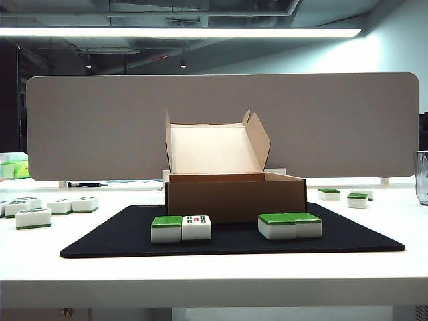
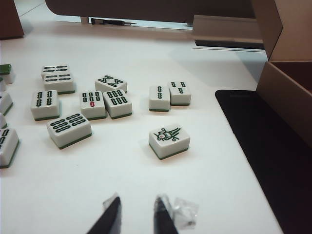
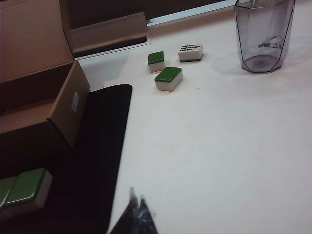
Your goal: Pick up four mahjong tiles and put them into the paper box.
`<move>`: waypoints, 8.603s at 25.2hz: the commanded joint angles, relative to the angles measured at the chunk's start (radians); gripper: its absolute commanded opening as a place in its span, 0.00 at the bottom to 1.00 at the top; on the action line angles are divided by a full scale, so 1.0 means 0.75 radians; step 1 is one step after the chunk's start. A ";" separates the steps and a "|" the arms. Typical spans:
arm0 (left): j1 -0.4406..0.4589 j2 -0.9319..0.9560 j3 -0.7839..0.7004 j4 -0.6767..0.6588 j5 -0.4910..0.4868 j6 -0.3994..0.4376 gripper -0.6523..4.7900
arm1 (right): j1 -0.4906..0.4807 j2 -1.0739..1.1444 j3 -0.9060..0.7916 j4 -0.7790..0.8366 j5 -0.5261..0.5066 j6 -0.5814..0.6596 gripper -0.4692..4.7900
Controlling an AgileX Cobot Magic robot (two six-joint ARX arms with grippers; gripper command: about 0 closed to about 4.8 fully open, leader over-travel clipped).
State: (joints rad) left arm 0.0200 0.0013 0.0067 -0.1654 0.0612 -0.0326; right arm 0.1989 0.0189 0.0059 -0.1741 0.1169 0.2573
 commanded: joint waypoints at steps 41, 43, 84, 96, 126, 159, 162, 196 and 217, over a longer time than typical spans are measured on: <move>-0.001 0.001 -0.001 -0.018 0.005 -0.013 0.27 | 0.001 0.003 0.902 -0.823 -0.342 0.016 0.09; -0.001 0.001 -0.001 -0.018 0.005 -0.013 0.27 | 0.001 0.003 0.924 -0.881 -0.437 0.048 0.09; -0.359 1.224 1.204 -0.428 0.180 -0.222 0.27 | 0.001 0.003 0.934 -1.099 -0.812 0.145 0.09; -0.703 1.914 1.585 -0.637 0.068 -0.417 0.27 | 0.000 0.002 0.934 -1.099 -0.808 0.139 0.09; -0.957 2.129 1.600 -0.579 -0.032 -0.795 0.63 | 0.001 0.002 0.934 -1.088 -0.748 0.135 0.09; -1.000 2.397 1.599 -0.560 -0.183 -0.781 0.81 | 0.001 0.002 0.934 -1.089 -0.748 0.099 0.09; -1.001 2.411 1.599 -0.549 -0.211 -0.778 0.81 | 0.001 0.002 0.934 -1.089 -0.748 0.099 0.09; -1.008 2.224 1.621 -0.581 -0.076 -0.584 0.56 | 0.000 0.002 0.934 -1.089 -0.747 0.099 0.09; -0.878 2.369 1.807 -0.165 -0.291 -0.309 0.56 | 0.000 0.002 0.934 -1.101 -0.748 0.099 0.09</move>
State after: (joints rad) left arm -0.6376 1.7668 1.3563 -0.3656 -0.1795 -0.2863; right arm 0.1989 0.0208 0.7029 -1.0111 -0.4450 0.3347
